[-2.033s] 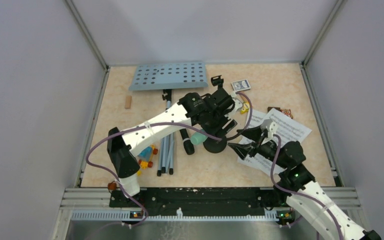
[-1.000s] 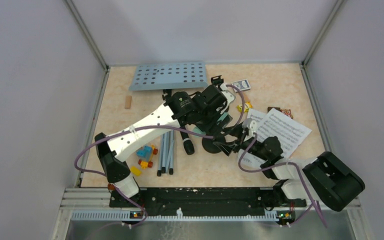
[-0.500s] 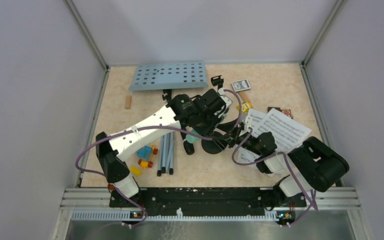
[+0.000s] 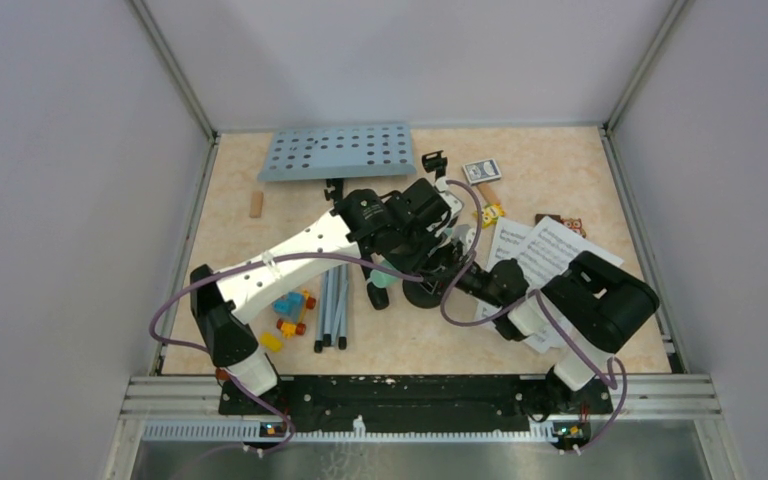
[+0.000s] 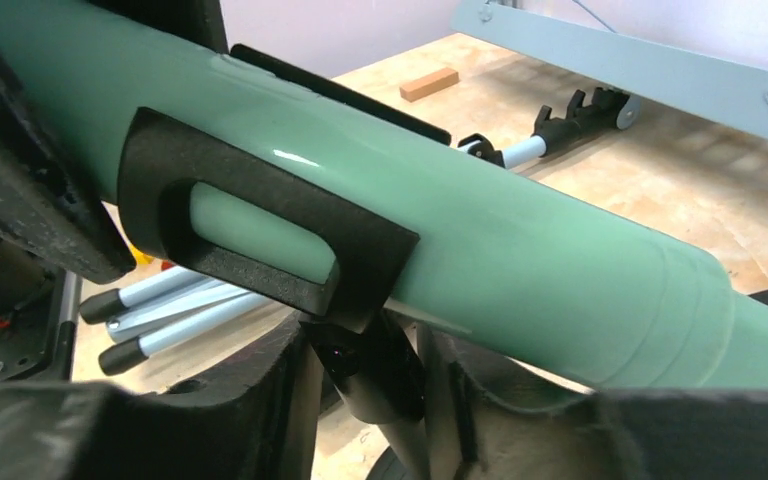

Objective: Pack up the instrument practice props

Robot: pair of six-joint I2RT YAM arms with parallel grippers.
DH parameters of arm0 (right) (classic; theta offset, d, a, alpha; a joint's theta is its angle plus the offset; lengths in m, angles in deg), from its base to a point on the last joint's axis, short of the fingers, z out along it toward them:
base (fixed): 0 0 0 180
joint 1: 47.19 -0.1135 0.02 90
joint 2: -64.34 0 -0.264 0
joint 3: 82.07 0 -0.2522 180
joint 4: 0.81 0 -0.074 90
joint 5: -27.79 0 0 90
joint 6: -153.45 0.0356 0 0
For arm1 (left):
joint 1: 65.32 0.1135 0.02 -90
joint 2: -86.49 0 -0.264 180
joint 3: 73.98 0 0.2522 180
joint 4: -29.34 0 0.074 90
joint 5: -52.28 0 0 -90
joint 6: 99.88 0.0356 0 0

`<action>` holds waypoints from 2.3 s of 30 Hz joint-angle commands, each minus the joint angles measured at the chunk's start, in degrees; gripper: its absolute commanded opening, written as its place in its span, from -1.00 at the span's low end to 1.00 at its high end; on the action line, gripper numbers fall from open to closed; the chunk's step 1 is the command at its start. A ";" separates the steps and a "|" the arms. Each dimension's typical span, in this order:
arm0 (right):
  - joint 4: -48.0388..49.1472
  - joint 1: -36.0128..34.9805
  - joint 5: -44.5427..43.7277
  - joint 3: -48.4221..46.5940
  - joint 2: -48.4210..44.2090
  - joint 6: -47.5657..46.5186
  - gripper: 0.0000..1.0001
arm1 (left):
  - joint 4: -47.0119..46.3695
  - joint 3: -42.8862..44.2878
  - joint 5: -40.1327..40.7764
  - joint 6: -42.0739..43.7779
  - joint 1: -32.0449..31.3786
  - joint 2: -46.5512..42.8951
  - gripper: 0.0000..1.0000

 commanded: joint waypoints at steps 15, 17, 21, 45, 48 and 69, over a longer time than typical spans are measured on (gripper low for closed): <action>0.10 -3.57 -36.16 2.33 -7.51 2.97 -1.00 | 2.00 -2.89 -0.52 -0.60 1.11 -7.41 -1.00; -6.23 -3.61 -38.60 1.79 -9.31 2.89 -1.00 | 3.01 -3.02 -0.18 -0.93 1.13 -8.89 -1.00; -9.08 -3.36 -42.80 2.62 -10.47 3.78 -1.00 | 5.72 -3.54 1.16 -1.63 1.49 -11.51 -1.00; -1.50 -0.88 -35.68 9.11 -14.74 -0.30 -1.00 | 3.93 -16.52 13.86 -23.81 1.94 -34.47 -1.00; -3.64 -0.97 -31.78 9.50 -18.82 -1.16 -1.00 | -12.23 -26.52 11.82 -28.95 1.94 -39.07 -1.00; -31.73 -2.72 -28.58 9.03 -50.72 -2.90 -1.00 | -17.27 -28.08 38.60 -81.95 1.94 -7.01 -1.00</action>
